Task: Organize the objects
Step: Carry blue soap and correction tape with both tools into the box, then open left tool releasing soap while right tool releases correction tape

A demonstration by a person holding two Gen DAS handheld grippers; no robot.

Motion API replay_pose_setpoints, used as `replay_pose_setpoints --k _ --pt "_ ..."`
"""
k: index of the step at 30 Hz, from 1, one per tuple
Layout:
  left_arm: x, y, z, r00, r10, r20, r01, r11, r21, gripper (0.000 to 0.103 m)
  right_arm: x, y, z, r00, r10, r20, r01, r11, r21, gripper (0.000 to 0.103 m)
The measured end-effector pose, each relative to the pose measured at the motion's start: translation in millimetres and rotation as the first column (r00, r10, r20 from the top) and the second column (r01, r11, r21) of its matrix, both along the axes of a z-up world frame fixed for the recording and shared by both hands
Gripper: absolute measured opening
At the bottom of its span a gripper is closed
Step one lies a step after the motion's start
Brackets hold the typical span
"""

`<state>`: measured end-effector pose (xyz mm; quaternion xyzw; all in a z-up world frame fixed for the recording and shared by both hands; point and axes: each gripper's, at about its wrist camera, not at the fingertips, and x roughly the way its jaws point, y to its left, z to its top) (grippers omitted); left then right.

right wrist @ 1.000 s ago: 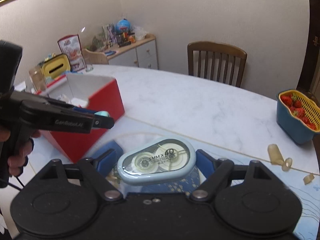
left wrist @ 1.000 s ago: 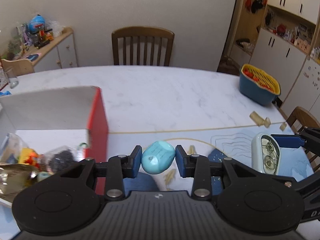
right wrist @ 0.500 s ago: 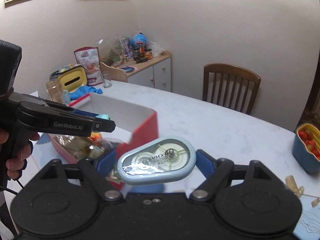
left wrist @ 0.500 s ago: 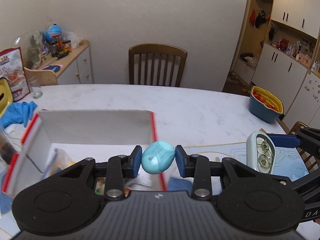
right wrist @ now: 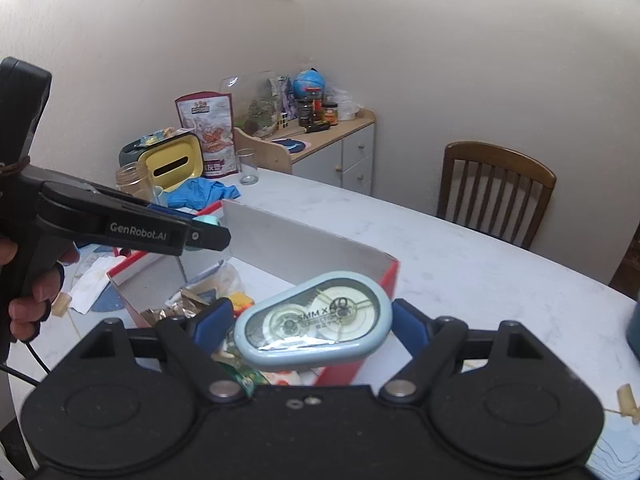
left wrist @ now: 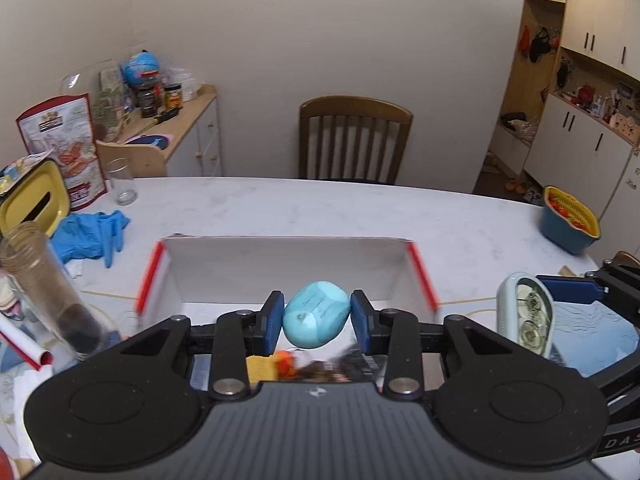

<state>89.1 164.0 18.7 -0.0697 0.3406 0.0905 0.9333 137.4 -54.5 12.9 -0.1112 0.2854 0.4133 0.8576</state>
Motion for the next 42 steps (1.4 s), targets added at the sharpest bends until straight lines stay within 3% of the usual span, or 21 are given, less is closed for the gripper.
replay_pose_setpoints --k 8,15,23,30,42 --pt "7.8 55.9 -10.9 0.998 0.056 -0.027 -0.057 0.998 -0.003 0.035 1.9 35.4 -10.0 1.0 -0.003 -0.008 0.003 1.0 -0.029 0.084" --pt "26.6 78.2 -27.6 0.996 0.059 -0.069 -0.061 0.998 -0.026 0.035 7.4 61.4 -27.2 0.999 -0.011 -0.04 0.008 0.998 -0.065 0.084" --pt "56.1 68.6 -58.2 0.99 -0.021 -0.142 0.018 1.0 -0.023 0.035 9.8 91.9 -53.5 0.997 0.009 -0.072 -0.018 0.991 -0.13 0.084" --pt "69.8 58.5 -88.8 0.968 -0.094 -0.233 0.089 0.996 -0.032 0.035 10.0 109.4 -75.8 0.995 0.015 -0.1 -0.033 0.982 -0.184 0.084" --pt "81.9 57.1 -111.3 0.937 -0.116 -0.33 0.102 0.993 -0.061 0.035 16.0 111.0 -88.0 0.991 -0.026 -0.13 -0.001 0.98 -0.2 0.084"
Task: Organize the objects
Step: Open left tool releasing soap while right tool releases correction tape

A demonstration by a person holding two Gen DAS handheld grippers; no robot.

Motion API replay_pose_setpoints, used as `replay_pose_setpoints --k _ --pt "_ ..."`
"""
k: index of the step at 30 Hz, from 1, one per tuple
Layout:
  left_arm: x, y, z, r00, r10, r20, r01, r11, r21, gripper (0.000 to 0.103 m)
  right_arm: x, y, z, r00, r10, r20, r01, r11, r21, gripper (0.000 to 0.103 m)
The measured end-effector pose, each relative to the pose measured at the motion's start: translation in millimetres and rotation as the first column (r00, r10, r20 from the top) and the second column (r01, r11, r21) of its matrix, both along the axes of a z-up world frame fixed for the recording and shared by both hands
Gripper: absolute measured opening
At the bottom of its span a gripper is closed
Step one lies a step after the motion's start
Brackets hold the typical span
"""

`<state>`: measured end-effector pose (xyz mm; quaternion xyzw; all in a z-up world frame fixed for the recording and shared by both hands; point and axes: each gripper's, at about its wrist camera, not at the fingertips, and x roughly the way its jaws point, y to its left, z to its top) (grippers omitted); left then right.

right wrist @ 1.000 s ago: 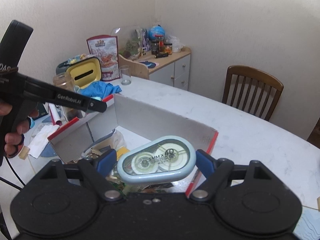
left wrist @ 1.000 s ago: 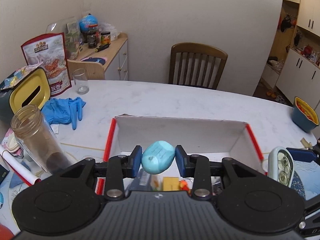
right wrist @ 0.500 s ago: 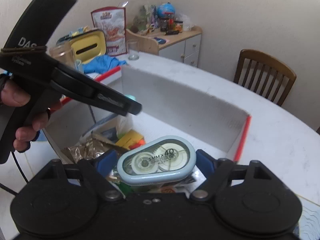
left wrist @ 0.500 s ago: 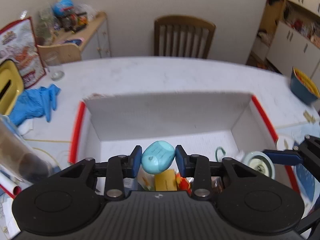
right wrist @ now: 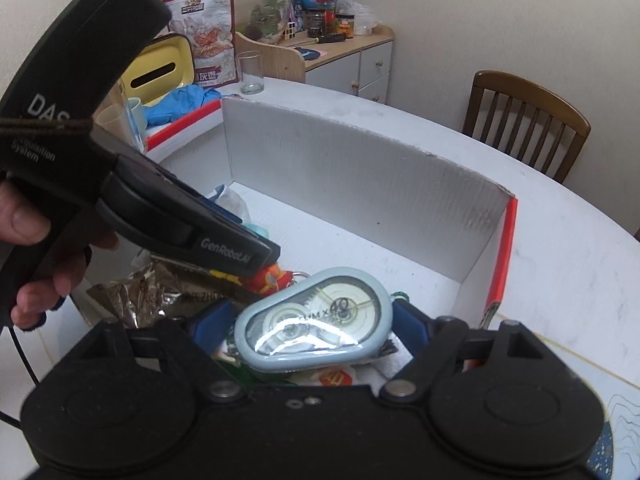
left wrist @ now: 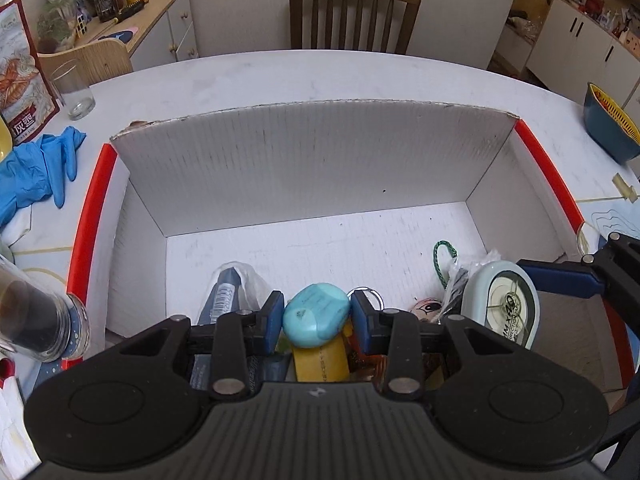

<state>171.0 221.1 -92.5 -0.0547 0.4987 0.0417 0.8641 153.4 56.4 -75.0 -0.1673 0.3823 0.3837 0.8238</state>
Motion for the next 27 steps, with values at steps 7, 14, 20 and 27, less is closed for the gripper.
replay_pose_setpoints --k 7,14,20,27 --pt "-0.1 3.2 0.7 1.0 0.01 -0.026 -0.01 1.0 -0.024 0.04 -0.5 -0.1 3.3 1.0 0.002 -0.005 -0.002 1.0 -0.005 0.085" --pt "-17.2 0.8 17.7 0.999 0.032 0.041 -0.032 0.999 -0.011 0.063 -6.2 -13.0 17.2 1.0 -0.004 0.002 0.004 0.999 0.047 0.09" --pt "-40.3 -1.8 42.2 0.99 0.043 0.133 -0.044 0.999 0.003 0.073 -9.6 -34.5 35.5 0.999 -0.032 -0.001 0.032 0.993 0.113 0.091" --pt "-73.8 -6.9 65.5 0.973 0.055 0.224 -0.057 0.998 0.004 0.08 -19.6 -61.5 57.0 0.998 -0.059 -0.012 0.06 0.977 0.203 0.098"
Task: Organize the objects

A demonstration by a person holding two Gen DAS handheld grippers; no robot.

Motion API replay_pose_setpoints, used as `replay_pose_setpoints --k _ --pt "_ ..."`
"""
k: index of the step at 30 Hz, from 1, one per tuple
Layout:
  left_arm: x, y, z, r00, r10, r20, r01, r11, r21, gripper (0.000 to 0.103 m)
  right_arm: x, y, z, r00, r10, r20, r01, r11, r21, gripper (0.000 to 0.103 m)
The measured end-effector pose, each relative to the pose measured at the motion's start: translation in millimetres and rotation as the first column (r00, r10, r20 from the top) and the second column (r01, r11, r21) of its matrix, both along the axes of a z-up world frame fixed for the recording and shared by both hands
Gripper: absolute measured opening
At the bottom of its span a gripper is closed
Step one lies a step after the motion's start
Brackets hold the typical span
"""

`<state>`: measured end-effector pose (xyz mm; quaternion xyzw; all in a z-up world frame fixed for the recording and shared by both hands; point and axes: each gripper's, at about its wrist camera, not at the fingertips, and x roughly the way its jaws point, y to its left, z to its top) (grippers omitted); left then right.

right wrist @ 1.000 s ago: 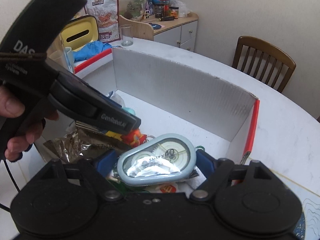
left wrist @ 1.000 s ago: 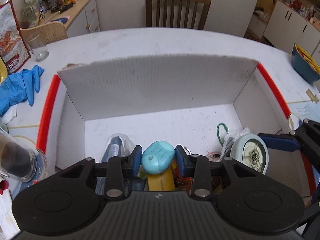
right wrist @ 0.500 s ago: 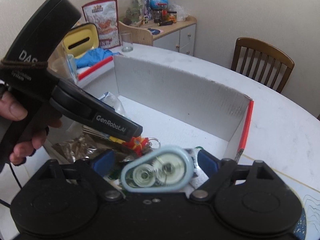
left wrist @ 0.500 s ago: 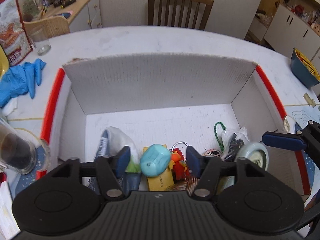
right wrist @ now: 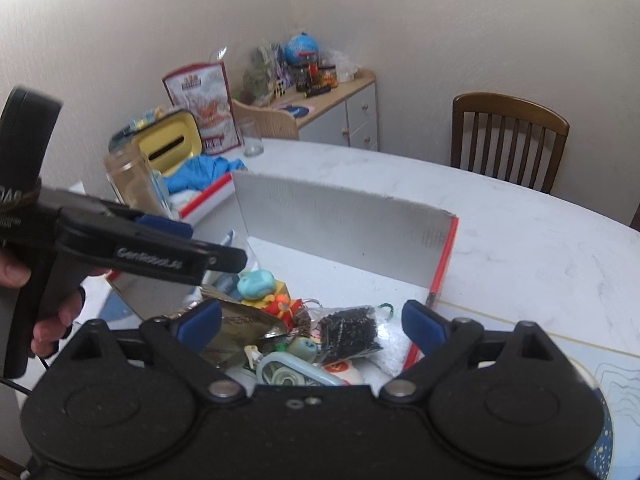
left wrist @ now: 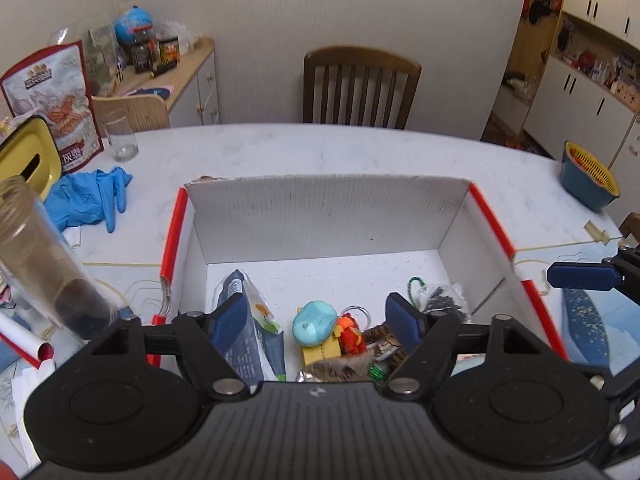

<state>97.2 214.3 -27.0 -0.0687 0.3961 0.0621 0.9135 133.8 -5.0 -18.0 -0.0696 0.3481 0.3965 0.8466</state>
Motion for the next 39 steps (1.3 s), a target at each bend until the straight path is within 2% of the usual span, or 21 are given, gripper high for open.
replay_pose_setpoints --k 2,7,9,14,24,39 --pt "-12.3 -0.8 6.1 1.0 0.01 0.028 -0.01 1.0 -0.009 0.084 -4.4 -6.6 4.6 1.0 -0.004 0.002 0.004 1.0 0.024 0.099" --pt "-33.5 -4.9 14.3 0.998 0.029 0.049 -0.028 0.999 -0.016 0.085 -15.6 -20.8 13.7 1.0 -0.012 0.008 0.011 0.996 0.084 0.102" --pt "-40.8 -7.9 14.9 0.998 0.031 0.046 -0.03 0.999 -0.015 0.093 -19.6 -25.6 15.8 1.0 -0.021 0.013 0.019 0.995 0.096 0.102" --pt "-58.0 -16.4 16.2 0.998 0.024 0.055 -0.023 1.0 -0.021 0.102 -27.9 -34.8 17.7 0.999 -0.04 0.018 0.038 0.994 0.101 0.102" --pt "-84.6 -28.1 22.9 0.997 0.035 0.071 -0.033 0.999 -0.026 0.103 -47.0 -50.0 16.7 0.997 -0.071 0.023 0.068 0.993 0.1 0.102" --pt "-92.5 -44.7 30.8 0.994 0.034 0.108 -0.039 0.999 0.038 0.103 -61.3 -60.8 15.4 0.997 -0.071 0.024 0.069 0.993 0.098 0.102"
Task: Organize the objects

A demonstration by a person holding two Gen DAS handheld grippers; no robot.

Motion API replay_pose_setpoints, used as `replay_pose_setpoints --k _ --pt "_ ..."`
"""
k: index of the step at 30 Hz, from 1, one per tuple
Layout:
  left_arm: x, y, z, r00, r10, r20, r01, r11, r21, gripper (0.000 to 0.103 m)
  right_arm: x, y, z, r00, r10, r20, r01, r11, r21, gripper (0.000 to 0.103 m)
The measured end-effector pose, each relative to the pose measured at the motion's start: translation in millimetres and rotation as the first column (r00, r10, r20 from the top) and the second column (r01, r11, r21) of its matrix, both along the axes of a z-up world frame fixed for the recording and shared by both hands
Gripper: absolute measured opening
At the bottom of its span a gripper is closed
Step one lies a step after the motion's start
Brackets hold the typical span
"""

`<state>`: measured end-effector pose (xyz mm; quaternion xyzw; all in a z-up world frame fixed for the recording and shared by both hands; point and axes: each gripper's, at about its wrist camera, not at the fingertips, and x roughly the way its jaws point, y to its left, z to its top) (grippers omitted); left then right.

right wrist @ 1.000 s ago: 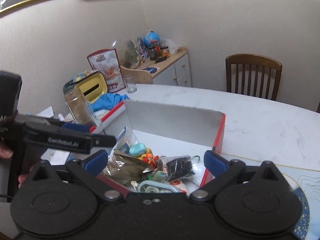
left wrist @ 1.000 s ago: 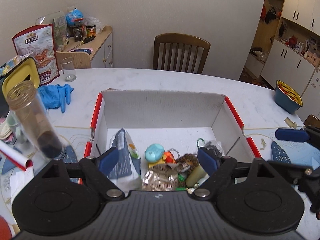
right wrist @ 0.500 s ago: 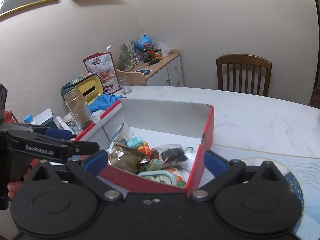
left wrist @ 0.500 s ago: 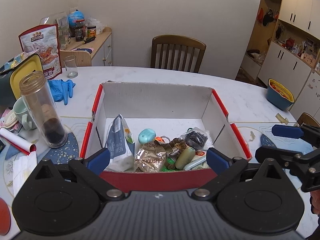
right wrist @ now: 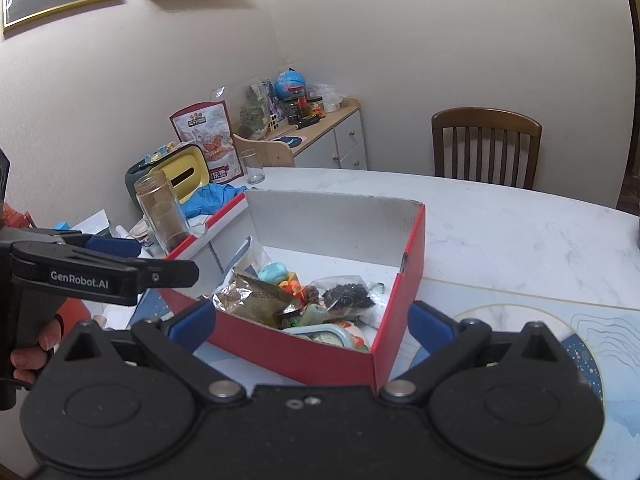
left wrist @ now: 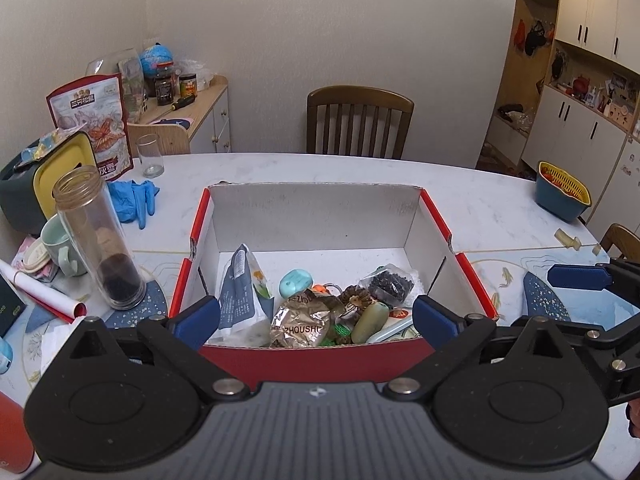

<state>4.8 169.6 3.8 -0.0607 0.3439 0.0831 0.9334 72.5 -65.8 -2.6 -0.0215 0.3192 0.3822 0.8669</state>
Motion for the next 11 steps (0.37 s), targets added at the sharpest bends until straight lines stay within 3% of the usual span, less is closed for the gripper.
replay_pose_setpoints --k 11 --pt "3.4 -8.1 -1.2 1.0 0.002 -0.007 -0.002 1.0 0.012 0.103 2.1 -7.5 -2.5 1.0 -0.005 -0.012 0.005 1.0 0.0 0.102"
